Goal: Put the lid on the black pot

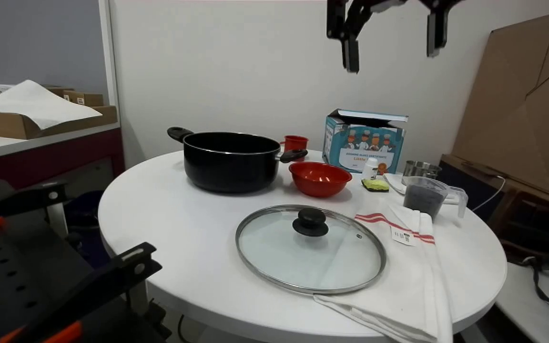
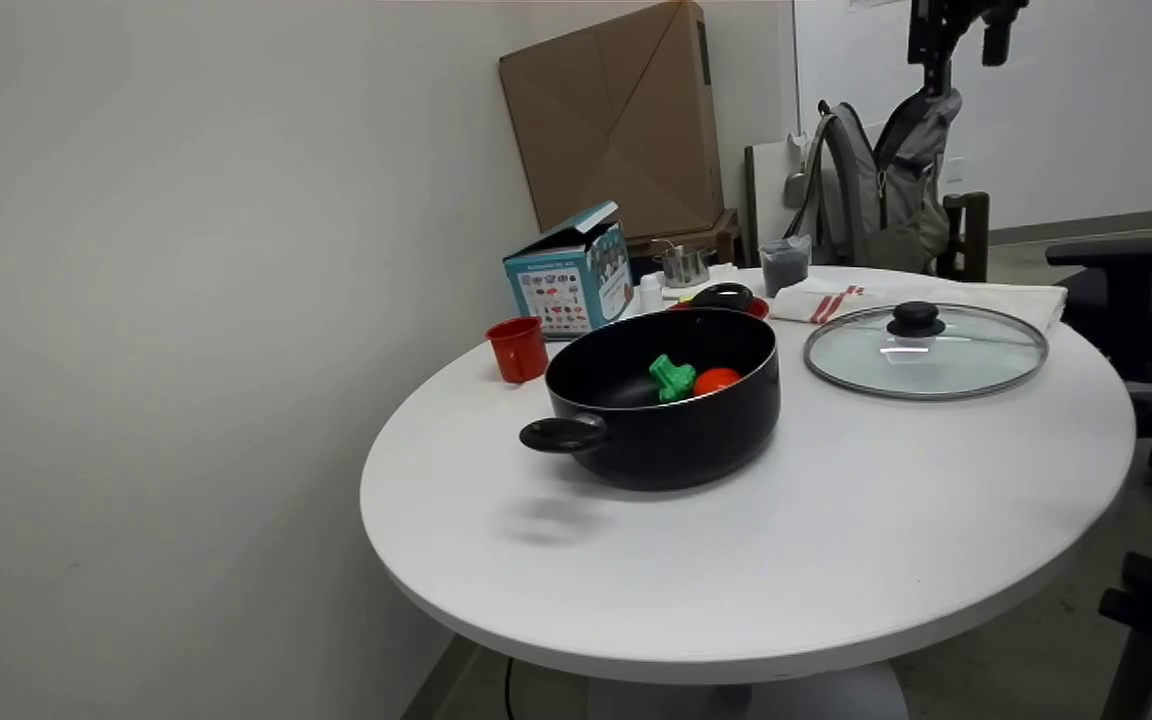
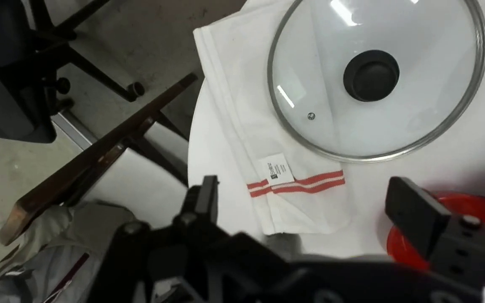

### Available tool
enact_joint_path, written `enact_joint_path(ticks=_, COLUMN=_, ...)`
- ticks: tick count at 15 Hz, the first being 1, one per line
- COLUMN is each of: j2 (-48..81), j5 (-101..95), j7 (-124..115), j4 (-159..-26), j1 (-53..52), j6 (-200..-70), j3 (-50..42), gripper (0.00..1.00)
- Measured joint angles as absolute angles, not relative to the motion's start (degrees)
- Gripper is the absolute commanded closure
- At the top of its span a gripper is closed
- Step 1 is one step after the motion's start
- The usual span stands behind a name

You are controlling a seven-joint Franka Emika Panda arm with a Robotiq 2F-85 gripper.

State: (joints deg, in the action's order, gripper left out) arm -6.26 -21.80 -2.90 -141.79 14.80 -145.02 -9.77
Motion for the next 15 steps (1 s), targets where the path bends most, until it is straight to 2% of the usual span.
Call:
enact_joint_path(ticks=7, j2=5.14, j5=-3.21, j7=18.14, j4=-139.02, j1=13.63, j6=-146.63, j3=-9.94, gripper=0.00)
enact_joint_path(ticks=15, j2=15.66, j5=-0.72, j7=21.98, j4=-132.88, j1=13.49, j6=-146.50, j3=-7.36, gripper=0.00)
